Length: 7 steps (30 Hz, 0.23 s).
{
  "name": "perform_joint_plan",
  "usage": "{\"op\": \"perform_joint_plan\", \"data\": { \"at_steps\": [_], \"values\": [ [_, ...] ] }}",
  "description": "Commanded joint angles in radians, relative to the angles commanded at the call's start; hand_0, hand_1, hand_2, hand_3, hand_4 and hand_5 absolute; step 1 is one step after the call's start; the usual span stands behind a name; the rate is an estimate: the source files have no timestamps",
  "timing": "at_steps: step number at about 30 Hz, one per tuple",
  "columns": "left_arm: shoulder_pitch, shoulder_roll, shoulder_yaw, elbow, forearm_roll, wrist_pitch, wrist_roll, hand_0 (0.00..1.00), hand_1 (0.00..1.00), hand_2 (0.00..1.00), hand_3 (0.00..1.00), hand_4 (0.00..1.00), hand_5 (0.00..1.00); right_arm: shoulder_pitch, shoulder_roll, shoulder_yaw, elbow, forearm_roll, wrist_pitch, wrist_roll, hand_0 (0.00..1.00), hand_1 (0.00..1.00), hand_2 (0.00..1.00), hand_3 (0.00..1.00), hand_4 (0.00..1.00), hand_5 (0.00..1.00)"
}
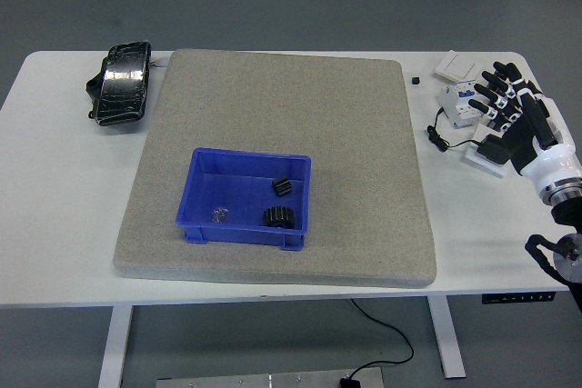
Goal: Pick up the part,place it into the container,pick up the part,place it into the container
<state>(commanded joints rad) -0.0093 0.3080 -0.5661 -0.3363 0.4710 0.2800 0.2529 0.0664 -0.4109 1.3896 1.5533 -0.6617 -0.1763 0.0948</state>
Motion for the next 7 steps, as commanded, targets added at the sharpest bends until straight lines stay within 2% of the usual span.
{"op": "perform_joint_plan", "data": {
  "at_steps": [7],
  "values": [
    [-0.002,-0.007,0.013,0.005,-0.023,-0.003,-0.008,0.674,0.668,0.603,0.568,0.506,0.463,-0.003,0.001,0.02,0.012,-0.054,-0.016,-0.014,0.702,0.757,0.761,0.739,0.845,0.512]
  ]
}}
